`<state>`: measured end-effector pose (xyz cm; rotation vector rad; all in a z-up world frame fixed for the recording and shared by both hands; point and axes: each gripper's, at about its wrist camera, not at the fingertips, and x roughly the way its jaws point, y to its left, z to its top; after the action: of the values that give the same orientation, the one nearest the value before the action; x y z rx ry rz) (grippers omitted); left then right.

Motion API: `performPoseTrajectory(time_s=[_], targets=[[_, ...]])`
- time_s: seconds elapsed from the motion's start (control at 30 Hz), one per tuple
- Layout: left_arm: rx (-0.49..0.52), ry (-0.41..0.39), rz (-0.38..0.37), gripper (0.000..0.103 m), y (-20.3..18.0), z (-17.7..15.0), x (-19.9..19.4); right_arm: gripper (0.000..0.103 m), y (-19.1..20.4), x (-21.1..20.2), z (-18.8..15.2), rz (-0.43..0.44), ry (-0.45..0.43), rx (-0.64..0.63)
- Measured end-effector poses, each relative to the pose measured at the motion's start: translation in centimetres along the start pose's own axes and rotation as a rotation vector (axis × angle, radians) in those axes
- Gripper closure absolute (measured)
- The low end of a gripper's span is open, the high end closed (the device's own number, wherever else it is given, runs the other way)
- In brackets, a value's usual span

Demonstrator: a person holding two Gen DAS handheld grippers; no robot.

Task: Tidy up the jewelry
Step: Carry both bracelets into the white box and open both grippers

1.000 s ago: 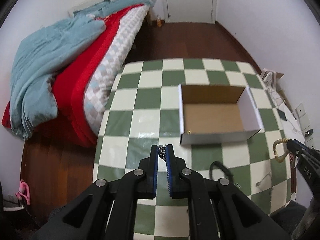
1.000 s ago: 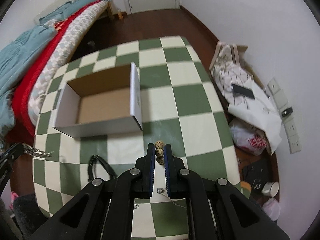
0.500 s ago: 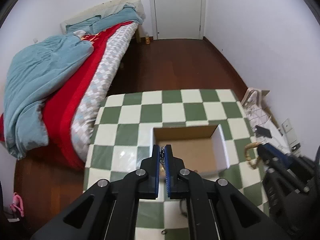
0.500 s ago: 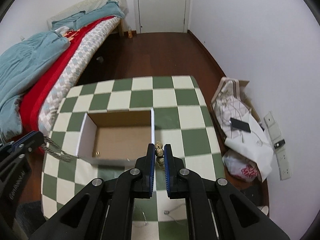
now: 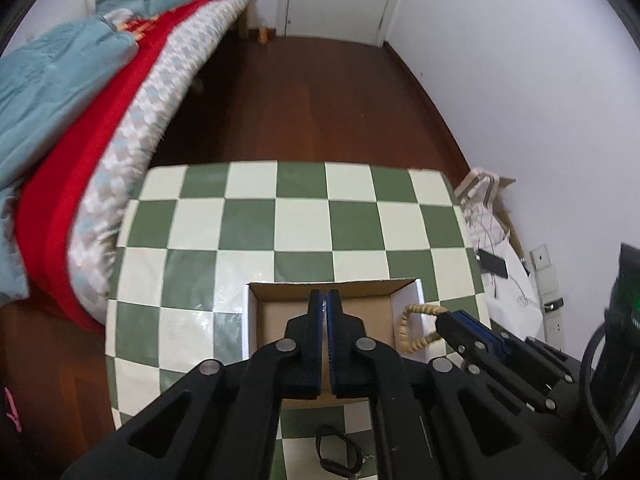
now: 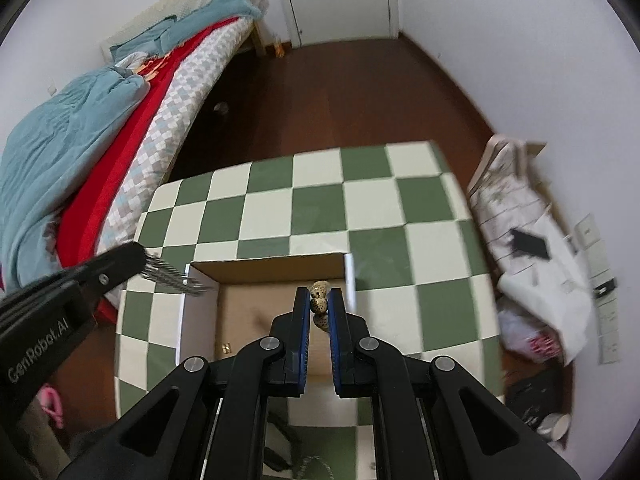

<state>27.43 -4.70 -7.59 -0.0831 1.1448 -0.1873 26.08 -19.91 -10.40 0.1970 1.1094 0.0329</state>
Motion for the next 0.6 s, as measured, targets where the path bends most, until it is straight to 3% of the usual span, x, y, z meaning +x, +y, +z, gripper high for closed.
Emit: performPoseTrajectory(time_s=[0.27, 0.37, 0.43, 0.5, 0.53, 0.57, 0.6], targets=[[0.005, 0.059, 0.034, 0.101, 1.3, 0.5, 3.0, 0.094, 0.1, 5.2, 1.1, 0.032, 0.121, 0.0], [0.015, 0.031, 0.113, 0.098, 1.9, 0.3, 3.0, 0.093, 0.0, 6.6, 1.4, 0.02, 0.168, 0.001], [0.034, 0.01, 0.209, 0.093, 2.3, 0.0, 3.0, 0.084, -0.1, 6.9, 1.4, -0.019, 0.174, -0.006], [0.031, -0.005, 0.25, 0.071, 3.1, -0.4, 2.9, 0.053, -0.1, 6.8, 1.1, -0.059, 0.162, -0.021], [0.027, -0.008, 0.264, 0.035, 3.4, -0.5, 2.9, 0.047, 0.1, 6.6, 0.9, -0.084, 0.155, -0.036], [0.019, -0.018, 0.288, 0.007, 3.9, -0.8, 2.9, 0.043, 0.2, 6.5, 0.8, -0.104, 0.15, -0.051], [0.013, -0.027, 0.294, 0.004, 4.3, -1.1, 2.8, 0.04, 0.4, 6.4, 0.6, -0.132, 0.146, -0.068]])
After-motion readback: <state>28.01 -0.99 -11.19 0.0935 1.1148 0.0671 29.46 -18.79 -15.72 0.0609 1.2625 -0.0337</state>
